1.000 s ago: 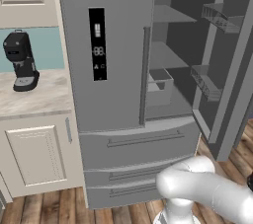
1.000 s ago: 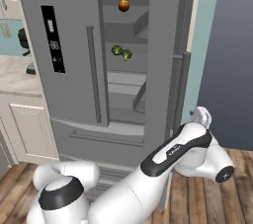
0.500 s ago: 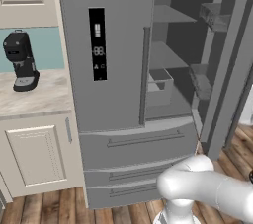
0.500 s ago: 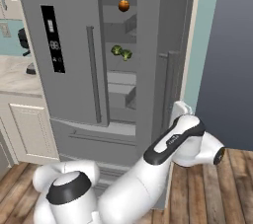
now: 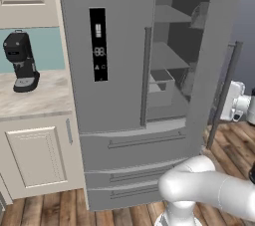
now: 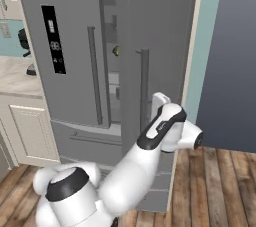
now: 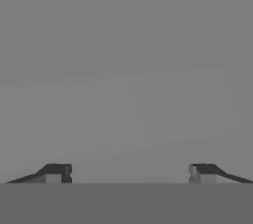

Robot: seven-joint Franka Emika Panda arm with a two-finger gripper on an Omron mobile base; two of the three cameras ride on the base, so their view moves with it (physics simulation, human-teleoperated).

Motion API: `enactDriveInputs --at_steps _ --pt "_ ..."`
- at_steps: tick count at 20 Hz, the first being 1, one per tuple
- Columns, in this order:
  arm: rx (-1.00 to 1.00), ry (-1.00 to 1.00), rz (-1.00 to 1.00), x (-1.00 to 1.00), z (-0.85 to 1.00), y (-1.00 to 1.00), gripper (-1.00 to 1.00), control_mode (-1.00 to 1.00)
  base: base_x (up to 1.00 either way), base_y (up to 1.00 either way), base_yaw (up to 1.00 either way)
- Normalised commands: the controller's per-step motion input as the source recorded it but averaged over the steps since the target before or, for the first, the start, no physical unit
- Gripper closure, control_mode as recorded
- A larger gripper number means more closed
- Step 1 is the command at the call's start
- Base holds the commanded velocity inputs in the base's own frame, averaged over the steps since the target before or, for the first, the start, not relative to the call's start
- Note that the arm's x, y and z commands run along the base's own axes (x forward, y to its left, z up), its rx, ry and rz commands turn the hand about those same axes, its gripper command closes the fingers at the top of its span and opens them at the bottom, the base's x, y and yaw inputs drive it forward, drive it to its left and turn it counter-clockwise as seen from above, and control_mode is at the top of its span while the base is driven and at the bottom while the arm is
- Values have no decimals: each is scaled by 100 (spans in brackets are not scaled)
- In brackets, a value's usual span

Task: Place the broccoli in the correct fridge rack based on whether it is a fruit or vegetable. Finally, close the fridge door.

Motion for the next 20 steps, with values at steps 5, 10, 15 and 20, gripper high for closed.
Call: enactDriveInputs --at_steps 5,10,15,20 --pt "0 -13 -2 53 6 82 -100 -100 0 0 0" --pt "-2 -6 -13 50 7 65 -100 -100 0 0 0" --pt "-1 0 -19 60 10 19 -100 -100 0 0 0" --pt "0 0 -22 62 10 0 -100 -100 0 0 0"
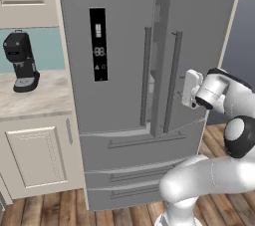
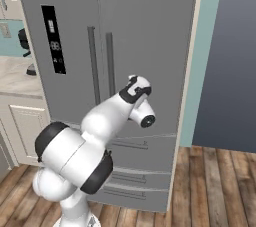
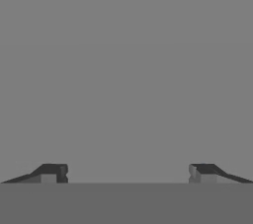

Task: Place the broccoli in the correct fridge rack based on whether it is a fruit or vegetable. Finally, close the fridge door.

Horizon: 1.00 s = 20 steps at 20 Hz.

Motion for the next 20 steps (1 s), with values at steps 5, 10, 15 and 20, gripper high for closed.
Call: enactDriveInputs --at_steps 5,10,15,20 --pt "0 1 -23 49 10 0 -100 -100 0 0 0" --pt "0 6 -22 48 6 1 -100 -100 0 0 0" --pt "0 8 -20 50 0 5 -100 -100 0 0 0" --pt "0 11 -19 58 0 10 -100 -100 0 0 0"
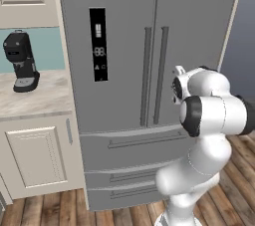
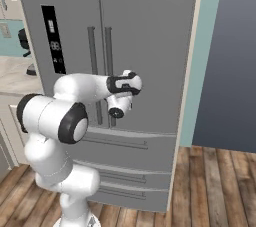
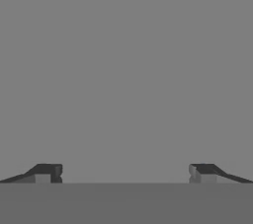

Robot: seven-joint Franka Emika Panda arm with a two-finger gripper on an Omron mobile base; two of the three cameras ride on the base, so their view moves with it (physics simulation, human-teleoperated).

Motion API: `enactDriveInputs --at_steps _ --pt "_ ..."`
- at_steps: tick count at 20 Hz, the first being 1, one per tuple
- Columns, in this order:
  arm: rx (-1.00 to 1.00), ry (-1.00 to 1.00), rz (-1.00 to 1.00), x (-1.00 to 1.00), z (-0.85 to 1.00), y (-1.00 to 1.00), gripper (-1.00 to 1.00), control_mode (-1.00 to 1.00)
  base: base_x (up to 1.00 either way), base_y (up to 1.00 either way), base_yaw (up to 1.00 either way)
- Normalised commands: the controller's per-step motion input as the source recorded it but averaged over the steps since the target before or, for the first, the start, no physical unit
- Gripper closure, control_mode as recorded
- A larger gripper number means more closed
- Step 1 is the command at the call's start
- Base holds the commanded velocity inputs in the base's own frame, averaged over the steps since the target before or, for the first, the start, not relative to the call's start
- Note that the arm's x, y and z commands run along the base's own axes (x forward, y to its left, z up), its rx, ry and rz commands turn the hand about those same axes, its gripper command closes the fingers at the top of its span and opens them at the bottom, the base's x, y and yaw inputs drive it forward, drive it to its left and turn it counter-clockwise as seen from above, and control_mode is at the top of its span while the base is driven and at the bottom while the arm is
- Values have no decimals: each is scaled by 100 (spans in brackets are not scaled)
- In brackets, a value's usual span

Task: Place the broccoli in the correct fridge rack based on whether it is a fruit or vegetable. Finally, close the fridge door.

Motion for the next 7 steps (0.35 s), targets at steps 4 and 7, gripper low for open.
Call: enactDriveInputs --at_steps 4,7 --pt "0 5 -16 19 1 5 -100 -100 0 0 0" --pt "0 0 -9 -31 16 0 -100 -100 0 0 0"
